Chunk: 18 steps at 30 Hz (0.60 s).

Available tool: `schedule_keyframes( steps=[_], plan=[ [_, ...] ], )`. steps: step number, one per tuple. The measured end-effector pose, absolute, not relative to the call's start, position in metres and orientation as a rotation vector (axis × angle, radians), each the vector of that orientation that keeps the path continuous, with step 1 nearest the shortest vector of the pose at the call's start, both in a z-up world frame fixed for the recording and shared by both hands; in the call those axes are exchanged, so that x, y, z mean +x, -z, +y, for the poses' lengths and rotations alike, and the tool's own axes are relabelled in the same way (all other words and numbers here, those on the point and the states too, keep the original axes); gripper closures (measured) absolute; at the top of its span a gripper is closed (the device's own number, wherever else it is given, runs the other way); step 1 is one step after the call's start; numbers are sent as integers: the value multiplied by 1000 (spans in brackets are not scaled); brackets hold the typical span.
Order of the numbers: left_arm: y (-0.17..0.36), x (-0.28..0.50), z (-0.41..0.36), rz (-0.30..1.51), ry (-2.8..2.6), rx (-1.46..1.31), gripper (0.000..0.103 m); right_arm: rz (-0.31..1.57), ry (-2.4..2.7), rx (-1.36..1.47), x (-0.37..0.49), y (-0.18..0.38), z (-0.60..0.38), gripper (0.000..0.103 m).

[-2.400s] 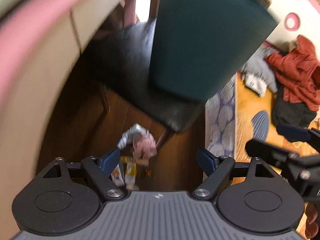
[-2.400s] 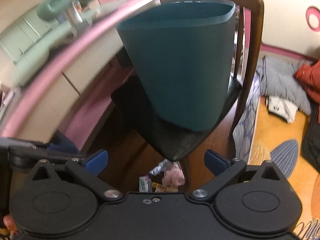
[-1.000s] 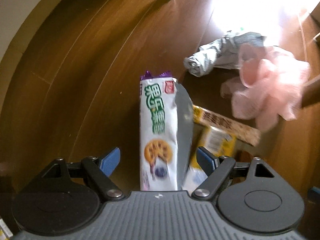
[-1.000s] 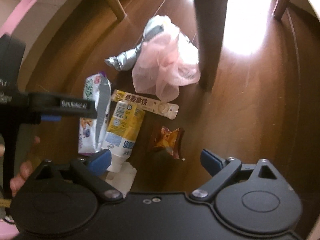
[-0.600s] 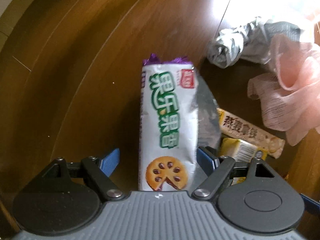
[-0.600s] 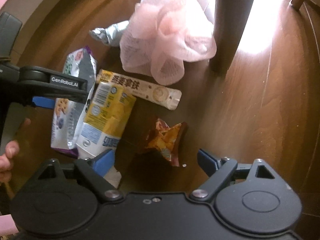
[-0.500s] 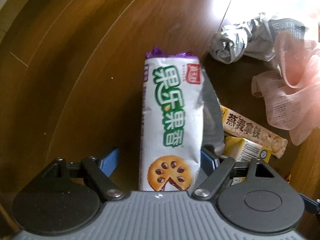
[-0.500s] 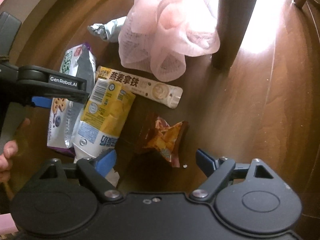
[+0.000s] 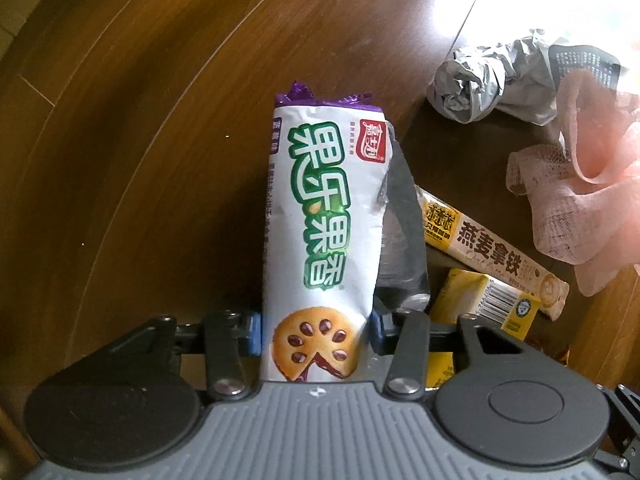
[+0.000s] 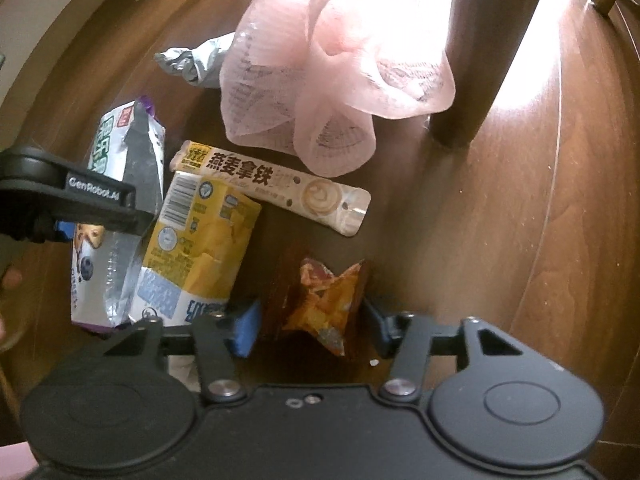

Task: Collect trash
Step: 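Grasp the white cookie snack packet with left tool while right grasps orange wrapper, then lift the snack packet and orange wrapper up over the wastebasket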

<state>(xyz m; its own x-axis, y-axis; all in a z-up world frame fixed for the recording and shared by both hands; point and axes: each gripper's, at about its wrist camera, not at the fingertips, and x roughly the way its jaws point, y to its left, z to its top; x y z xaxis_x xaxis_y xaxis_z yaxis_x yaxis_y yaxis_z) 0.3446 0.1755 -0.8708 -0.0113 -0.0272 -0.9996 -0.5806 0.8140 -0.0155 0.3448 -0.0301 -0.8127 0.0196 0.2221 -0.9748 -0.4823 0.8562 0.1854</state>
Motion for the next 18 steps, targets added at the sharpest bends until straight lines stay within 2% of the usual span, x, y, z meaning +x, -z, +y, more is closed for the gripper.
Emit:
schedule_keyframes(
  steps=[4, 11, 18],
  plan=[
    [868, 345, 169, 1532, -476, -486, 61, 1458, -554, -199, 345, 812, -34, 70],
    [841, 338, 166, 1521, -522, -490, 61, 1468, -495, -121, 347, 795, -43, 72],
    [786, 333, 160, 1506, -594, -510, 61, 1454, -488, -70, 345, 727, -48, 72]
  ],
)
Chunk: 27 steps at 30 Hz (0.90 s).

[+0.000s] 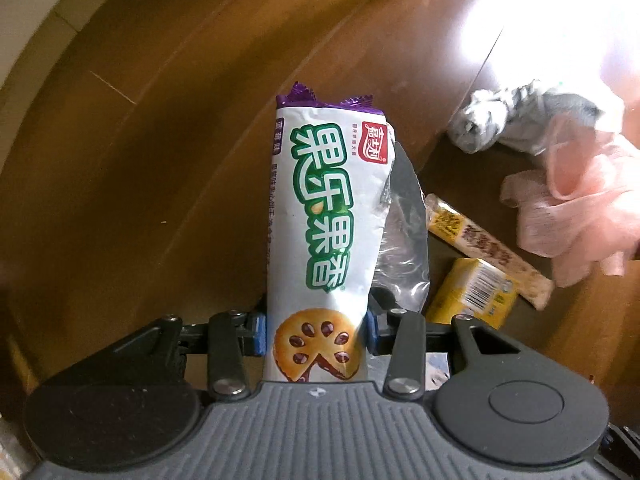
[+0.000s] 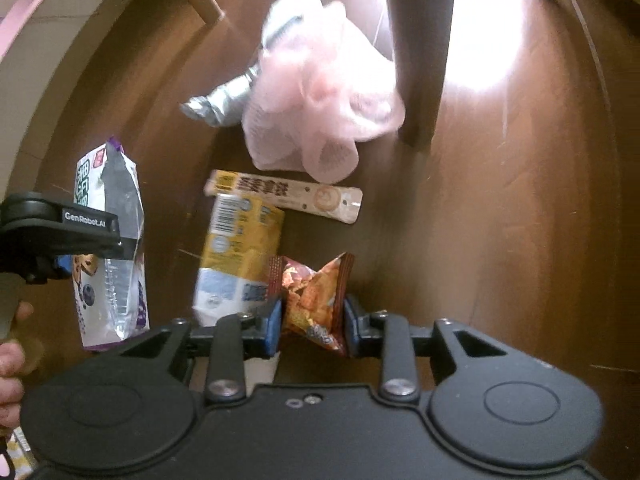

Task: Collect trash
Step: 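Lift the snack packet and orange wrapper up over the wastebasket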

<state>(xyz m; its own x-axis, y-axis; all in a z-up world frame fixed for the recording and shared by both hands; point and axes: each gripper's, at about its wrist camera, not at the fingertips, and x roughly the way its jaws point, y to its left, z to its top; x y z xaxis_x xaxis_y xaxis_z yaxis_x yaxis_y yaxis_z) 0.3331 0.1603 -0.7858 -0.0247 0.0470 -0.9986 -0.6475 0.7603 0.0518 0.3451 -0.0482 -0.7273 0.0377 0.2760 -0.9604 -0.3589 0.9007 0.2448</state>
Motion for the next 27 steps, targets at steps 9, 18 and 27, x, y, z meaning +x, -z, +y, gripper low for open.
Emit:
schedule_keyframes(
  steps=[9, 18, 27],
  plan=[
    [674, 330, 129, 1513, -575, -510, 61, 1384, -487, -52, 346, 596, -73, 72],
    [521, 349, 92, 1481, -469, -492, 61, 1298, -478, -49, 349, 433, -104, 72],
    [367, 366, 63, 1377, -340, -429, 61, 1189, -468, -35, 357, 293, -126, 72]
  ],
)
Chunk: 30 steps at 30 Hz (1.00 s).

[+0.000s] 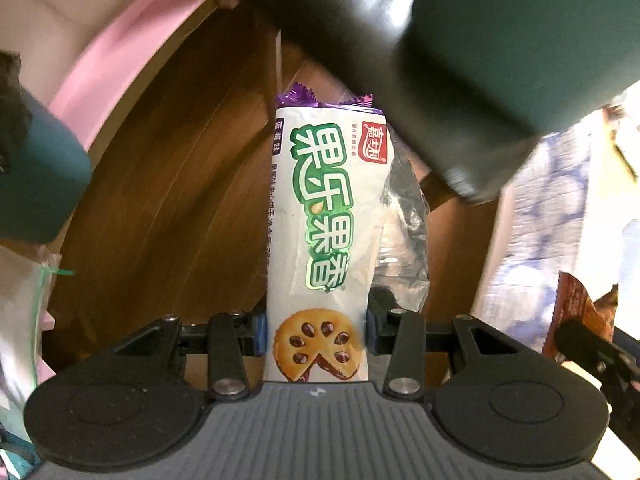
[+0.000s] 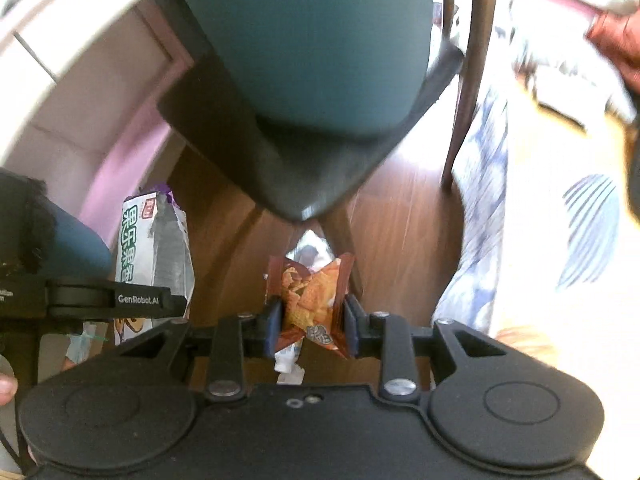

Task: Collect trash
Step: 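Lift the snack packet and orange wrapper up over the wastebasket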

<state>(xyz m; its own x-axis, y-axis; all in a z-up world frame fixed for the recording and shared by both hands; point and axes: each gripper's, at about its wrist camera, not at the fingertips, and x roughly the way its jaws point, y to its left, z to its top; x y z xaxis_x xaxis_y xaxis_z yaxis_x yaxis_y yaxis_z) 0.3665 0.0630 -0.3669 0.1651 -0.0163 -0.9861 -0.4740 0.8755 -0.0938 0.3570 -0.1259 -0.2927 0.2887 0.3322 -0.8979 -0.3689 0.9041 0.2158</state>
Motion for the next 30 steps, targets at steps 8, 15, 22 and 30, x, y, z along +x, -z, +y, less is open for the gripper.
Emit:
schedule_keyframes(
  steps=[8, 15, 22, 30],
  plan=[
    [256, 372, 61, 1323, -263, -410, 61, 1097, -491, -69, 368, 186, -133, 72],
    [172, 383, 64, 1248, -189, -395, 61, 1013, -529, -110, 394, 115, -121, 72],
    [105, 398, 74, 1151, -135, -340, 61, 935, -534, -143, 419, 67, -112, 72],
    [45, 442, 82, 1015, -126, -363, 61, 884, -528, -208, 453, 35, -97, 72]
  ],
)
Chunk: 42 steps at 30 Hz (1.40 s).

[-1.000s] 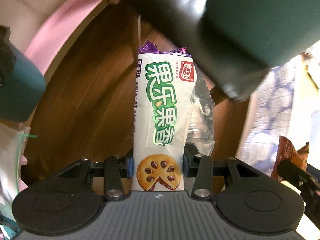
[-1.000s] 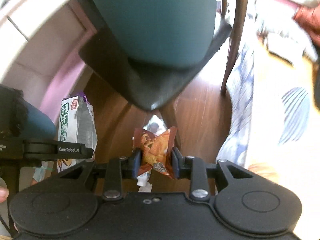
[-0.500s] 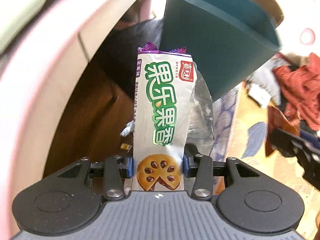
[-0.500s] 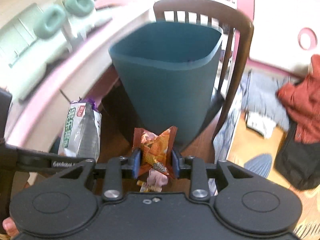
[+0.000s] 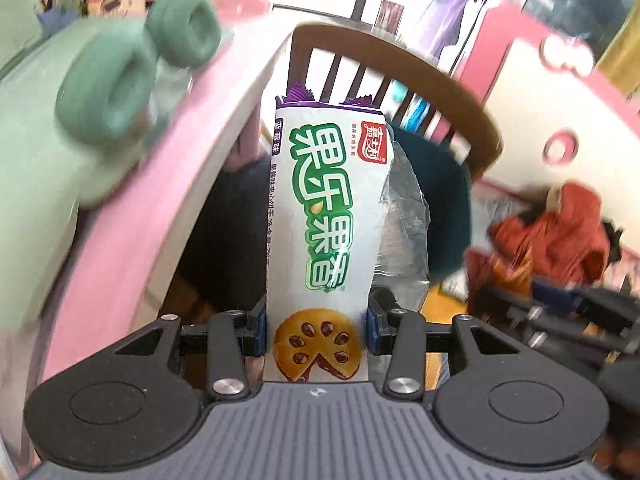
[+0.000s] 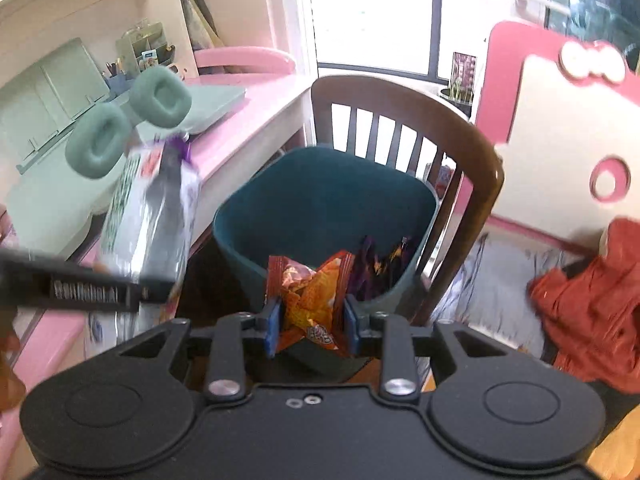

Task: Collect trash
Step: 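Lift the snack packet and orange wrapper up over the wastebasket, then open both tools to drop the packet and wrapper into the wastebasket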

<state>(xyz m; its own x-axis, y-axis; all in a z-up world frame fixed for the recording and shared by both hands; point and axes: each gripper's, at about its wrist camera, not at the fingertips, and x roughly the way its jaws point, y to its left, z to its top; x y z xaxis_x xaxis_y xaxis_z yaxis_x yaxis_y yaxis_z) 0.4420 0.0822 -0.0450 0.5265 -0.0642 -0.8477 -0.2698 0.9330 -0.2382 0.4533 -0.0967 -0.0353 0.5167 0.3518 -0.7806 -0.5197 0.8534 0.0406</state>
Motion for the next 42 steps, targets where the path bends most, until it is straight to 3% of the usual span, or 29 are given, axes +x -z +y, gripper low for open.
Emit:
schedule_keyframes(
  steps=[11, 33, 42],
  plan=[
    [38, 531, 82, 939, -83, -300, 60, 896, -512, -210, 503, 48, -79, 72],
    [122, 593, 43, 1080, -49, -132, 59, 1021, -472, -244, 528, 122, -72, 70],
    [142, 593, 37, 1161, -49, -112, 48, 1027, -480, -244, 526, 124, -76, 64]
  ],
)
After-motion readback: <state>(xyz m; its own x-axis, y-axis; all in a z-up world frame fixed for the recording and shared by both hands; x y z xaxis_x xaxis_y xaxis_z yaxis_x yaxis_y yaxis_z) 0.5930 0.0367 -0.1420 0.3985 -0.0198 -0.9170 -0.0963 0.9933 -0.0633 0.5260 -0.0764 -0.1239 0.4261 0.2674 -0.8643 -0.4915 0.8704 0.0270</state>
